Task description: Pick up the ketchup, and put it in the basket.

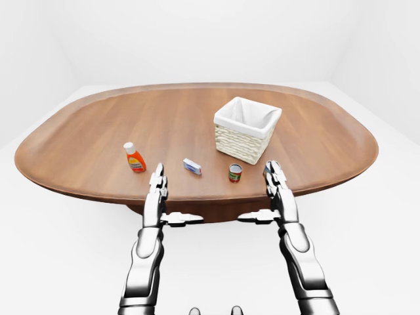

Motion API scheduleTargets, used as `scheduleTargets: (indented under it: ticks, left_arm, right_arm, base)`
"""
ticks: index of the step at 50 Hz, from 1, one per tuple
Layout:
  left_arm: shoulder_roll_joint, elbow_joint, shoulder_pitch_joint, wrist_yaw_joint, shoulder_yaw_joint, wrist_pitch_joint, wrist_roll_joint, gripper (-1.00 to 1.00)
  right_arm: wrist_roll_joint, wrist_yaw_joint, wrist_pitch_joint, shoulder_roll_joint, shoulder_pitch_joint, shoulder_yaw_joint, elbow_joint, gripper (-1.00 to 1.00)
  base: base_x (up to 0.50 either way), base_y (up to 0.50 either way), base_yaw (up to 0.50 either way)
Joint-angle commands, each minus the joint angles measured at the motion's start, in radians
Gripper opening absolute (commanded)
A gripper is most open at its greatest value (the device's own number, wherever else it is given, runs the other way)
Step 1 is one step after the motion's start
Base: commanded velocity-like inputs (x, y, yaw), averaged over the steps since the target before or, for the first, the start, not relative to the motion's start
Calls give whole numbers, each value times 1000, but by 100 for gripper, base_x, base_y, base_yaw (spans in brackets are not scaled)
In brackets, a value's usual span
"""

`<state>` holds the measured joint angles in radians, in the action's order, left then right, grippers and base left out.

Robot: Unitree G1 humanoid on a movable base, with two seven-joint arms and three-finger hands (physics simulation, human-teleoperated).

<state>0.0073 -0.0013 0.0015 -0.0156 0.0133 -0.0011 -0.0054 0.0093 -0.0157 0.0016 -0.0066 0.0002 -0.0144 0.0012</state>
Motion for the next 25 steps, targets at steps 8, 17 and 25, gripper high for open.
scheduleTargets:
  ticks: [8, 17, 25]
  left_arm:
    - [11, 0, 2, -26, 21, -3, -6, 100]
    - [18, -219, 104, -77, 19, 87, -30, 100]
    - [7, -415, 208, -136, 60, 88, -63, 100]
  right_arm:
    - [17, -29, 3, -11, 2, -20, 0, 100]
    - [5, -33, 65, -3, 79, 5, -162, 100]
    - [-32, -22, 86, 6, 179, 43, -356, 100]
  base:
    - [0, 0, 0]
    - [0, 0, 0]
    - [0, 0, 0]
